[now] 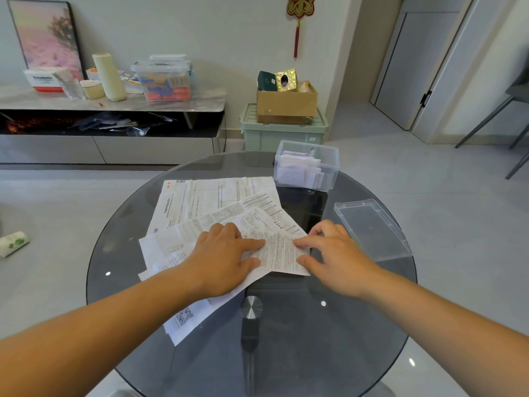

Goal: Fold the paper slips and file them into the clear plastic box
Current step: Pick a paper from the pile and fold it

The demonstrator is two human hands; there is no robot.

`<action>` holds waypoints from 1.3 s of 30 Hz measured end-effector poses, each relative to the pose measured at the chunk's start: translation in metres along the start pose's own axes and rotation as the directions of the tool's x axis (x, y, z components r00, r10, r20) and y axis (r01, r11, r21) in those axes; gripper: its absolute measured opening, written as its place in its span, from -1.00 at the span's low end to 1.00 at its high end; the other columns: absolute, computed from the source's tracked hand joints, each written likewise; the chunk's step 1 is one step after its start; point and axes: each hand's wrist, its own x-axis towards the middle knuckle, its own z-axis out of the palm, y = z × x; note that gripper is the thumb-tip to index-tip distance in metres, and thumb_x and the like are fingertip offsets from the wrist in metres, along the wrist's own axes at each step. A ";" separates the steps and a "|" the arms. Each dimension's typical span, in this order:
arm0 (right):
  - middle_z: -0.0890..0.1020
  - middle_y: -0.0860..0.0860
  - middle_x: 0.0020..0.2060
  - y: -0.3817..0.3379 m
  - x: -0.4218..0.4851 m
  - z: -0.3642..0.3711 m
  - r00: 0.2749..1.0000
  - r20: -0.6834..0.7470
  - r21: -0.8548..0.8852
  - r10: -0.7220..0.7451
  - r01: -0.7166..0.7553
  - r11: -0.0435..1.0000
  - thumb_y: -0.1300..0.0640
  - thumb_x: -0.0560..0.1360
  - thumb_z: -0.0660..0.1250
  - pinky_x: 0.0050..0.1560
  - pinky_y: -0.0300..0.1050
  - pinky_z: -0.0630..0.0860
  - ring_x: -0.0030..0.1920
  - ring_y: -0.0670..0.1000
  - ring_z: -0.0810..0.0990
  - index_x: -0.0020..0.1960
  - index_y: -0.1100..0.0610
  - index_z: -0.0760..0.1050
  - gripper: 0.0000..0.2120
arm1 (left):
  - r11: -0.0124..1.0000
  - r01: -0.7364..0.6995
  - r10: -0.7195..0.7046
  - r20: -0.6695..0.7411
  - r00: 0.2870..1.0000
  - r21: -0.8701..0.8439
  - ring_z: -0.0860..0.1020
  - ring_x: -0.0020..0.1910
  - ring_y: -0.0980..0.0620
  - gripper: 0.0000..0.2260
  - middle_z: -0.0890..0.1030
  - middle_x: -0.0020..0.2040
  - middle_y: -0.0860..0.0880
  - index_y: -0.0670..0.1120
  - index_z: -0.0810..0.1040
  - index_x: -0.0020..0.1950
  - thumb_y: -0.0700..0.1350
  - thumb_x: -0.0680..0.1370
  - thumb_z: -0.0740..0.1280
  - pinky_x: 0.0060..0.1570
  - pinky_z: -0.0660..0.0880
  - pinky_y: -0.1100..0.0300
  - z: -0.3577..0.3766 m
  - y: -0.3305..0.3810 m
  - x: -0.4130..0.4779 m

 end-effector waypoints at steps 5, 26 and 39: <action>0.54 -0.10 0.05 -0.007 0.011 -0.013 0.968 -0.065 0.291 0.243 -0.214 0.932 -0.07 0.52 0.42 0.04 -0.14 0.50 0.05 -0.05 0.57 0.32 -0.03 0.43 -0.59 | 0.999 -0.004 0.004 0.013 1.000 -0.049 0.36 0.31 0.00 -0.56 0.43 0.32 0.03 0.22 0.33 0.51 0.22 0.62 0.18 0.38 0.32 0.04 -0.005 0.004 0.002; 0.66 -0.13 -0.30 -0.035 0.010 -0.028 0.956 -0.189 0.658 0.225 -0.047 0.752 0.15 0.52 0.46 -0.25 -0.23 0.55 -0.29 -0.15 0.58 -0.15 0.04 0.62 -0.92 | 0.937 -0.046 -0.019 -0.182 0.983 -0.347 0.51 0.02 0.16 -0.52 0.55 0.07 0.17 0.16 0.35 0.46 0.18 0.57 0.34 0.14 0.48 0.25 -0.024 0.013 -0.008; 0.66 -0.20 -0.11 -0.035 -0.004 -0.017 0.993 -0.039 0.331 -0.116 0.122 0.936 0.00 0.62 0.29 0.00 -0.05 0.57 -0.08 -0.16 0.60 0.02 -0.09 0.57 -0.92 | 0.873 -0.063 0.052 -0.037 0.998 -0.484 0.53 0.02 0.30 -0.67 0.61 0.04 0.25 0.18 0.57 0.17 0.28 0.48 0.41 0.06 0.52 0.30 -0.023 0.007 -0.023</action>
